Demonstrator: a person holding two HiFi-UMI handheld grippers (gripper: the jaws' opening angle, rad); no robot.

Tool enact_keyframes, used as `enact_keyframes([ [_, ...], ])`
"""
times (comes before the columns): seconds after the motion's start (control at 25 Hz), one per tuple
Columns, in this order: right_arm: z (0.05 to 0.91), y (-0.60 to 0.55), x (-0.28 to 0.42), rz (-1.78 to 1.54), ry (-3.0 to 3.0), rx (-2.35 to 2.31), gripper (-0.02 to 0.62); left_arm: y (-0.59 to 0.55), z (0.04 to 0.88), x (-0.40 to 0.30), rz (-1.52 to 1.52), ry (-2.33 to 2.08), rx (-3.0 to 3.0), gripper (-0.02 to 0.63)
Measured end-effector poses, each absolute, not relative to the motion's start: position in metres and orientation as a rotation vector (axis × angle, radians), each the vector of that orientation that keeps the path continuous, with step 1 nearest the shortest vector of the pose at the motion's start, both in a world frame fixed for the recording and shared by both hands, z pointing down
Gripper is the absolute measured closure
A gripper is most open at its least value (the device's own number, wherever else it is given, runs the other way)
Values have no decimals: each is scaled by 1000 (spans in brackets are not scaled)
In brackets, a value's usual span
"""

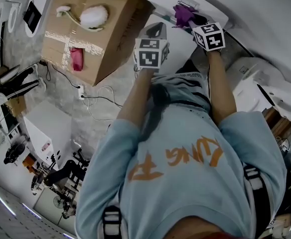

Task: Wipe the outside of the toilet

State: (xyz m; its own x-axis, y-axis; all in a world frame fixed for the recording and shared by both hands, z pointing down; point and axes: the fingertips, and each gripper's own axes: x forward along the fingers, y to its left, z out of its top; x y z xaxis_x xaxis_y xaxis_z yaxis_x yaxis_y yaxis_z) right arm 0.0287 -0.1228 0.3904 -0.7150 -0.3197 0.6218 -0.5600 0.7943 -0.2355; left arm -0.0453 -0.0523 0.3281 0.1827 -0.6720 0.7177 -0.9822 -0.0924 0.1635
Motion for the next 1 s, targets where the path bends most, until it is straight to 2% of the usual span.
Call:
enact_keyframes([
  [1.0, 389, -119, 143, 788, -2373, 1067, 523, -55, 352, 11, 681, -1405, 1902, 581],
])
